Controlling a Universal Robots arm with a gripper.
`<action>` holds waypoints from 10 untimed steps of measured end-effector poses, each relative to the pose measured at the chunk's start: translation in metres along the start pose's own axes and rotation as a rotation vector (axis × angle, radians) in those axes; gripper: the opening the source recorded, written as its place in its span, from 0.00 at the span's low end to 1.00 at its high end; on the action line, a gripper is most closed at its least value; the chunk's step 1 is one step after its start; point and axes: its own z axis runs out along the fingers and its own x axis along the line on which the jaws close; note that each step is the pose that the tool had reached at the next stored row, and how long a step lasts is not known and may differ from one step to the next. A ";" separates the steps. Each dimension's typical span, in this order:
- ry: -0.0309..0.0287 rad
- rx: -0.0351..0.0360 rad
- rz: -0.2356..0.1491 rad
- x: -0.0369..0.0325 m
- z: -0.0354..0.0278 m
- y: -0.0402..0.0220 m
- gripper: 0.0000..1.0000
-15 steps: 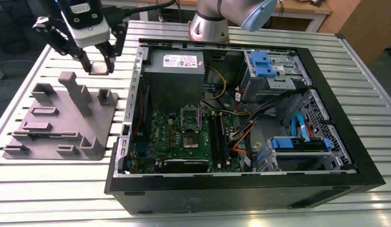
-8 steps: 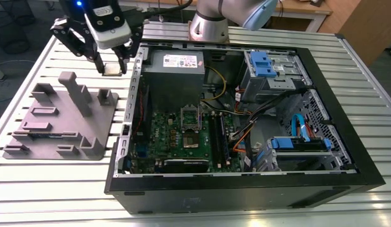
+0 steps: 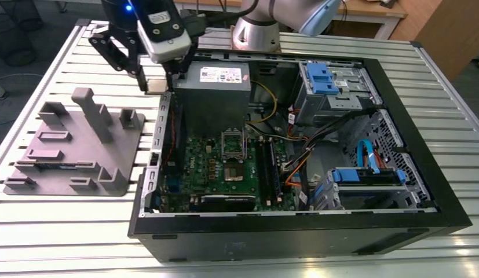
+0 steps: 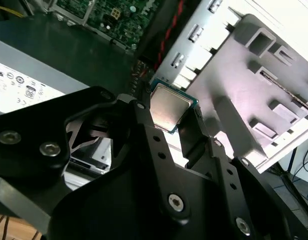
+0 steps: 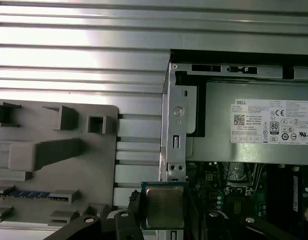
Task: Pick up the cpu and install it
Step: 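Pick up the cpu and move it towards the insertion slot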
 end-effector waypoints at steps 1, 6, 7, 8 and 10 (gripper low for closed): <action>0.0009 0.0000 0.000 -0.0045 0.0003 -0.0001 0.47; 0.0048 -0.0001 0.000 -0.0257 0.0017 -0.0006 0.47; 0.0056 -0.0001 0.000 -0.0305 0.0020 -0.0008 0.47; 0.0062 -0.0002 0.000 -0.0350 0.0022 -0.0009 0.47; 0.0074 -0.0001 0.000 -0.0440 0.0026 -0.0011 0.47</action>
